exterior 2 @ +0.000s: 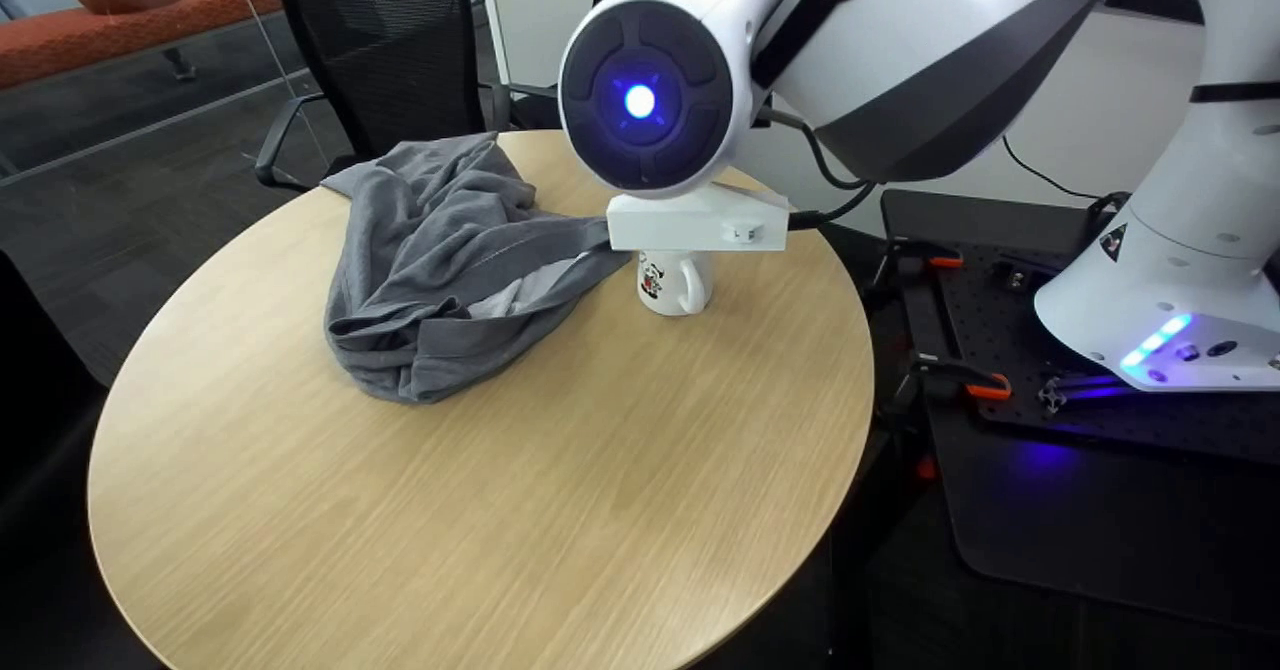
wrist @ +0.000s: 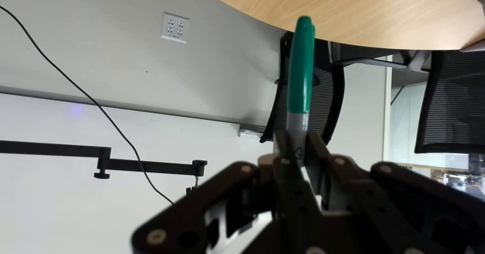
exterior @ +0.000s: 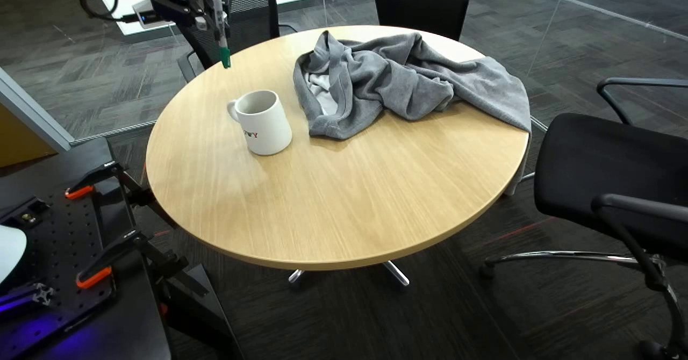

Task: Put the marker in the mug

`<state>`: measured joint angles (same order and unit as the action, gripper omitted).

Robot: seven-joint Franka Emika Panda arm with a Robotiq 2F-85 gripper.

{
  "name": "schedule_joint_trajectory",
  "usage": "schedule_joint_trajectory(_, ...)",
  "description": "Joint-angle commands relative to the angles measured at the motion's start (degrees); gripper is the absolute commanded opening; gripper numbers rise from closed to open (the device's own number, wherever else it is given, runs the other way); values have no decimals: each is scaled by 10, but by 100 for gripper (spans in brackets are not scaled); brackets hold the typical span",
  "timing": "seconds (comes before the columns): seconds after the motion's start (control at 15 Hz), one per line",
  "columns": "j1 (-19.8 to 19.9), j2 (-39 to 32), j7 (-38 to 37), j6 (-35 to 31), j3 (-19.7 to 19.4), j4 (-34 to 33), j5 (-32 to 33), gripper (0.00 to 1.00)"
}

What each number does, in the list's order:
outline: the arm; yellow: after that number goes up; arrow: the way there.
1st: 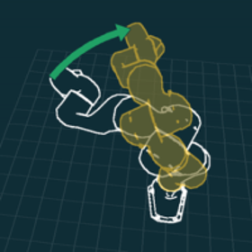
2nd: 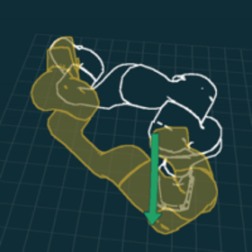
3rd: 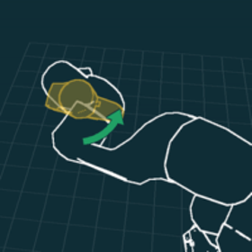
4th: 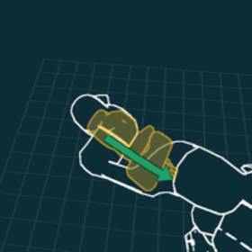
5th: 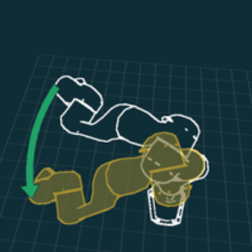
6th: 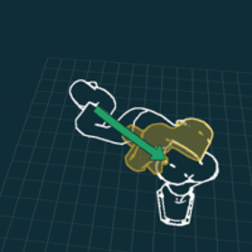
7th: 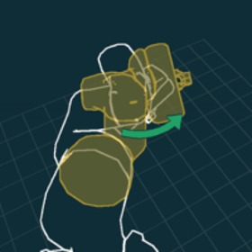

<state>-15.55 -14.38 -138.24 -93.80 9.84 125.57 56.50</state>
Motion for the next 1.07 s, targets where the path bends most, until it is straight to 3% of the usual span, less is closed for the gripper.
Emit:
schedule_joint_trajectory(0.0,6,-13,-43,-22,2,6,20,3)
schedule_joint_trajectory(0.53,11,-53,-97,-49,-3,6,79,3)
schedule_joint_trajectory(1.0,28,-92,-101,-92,-10,-1,105,3)
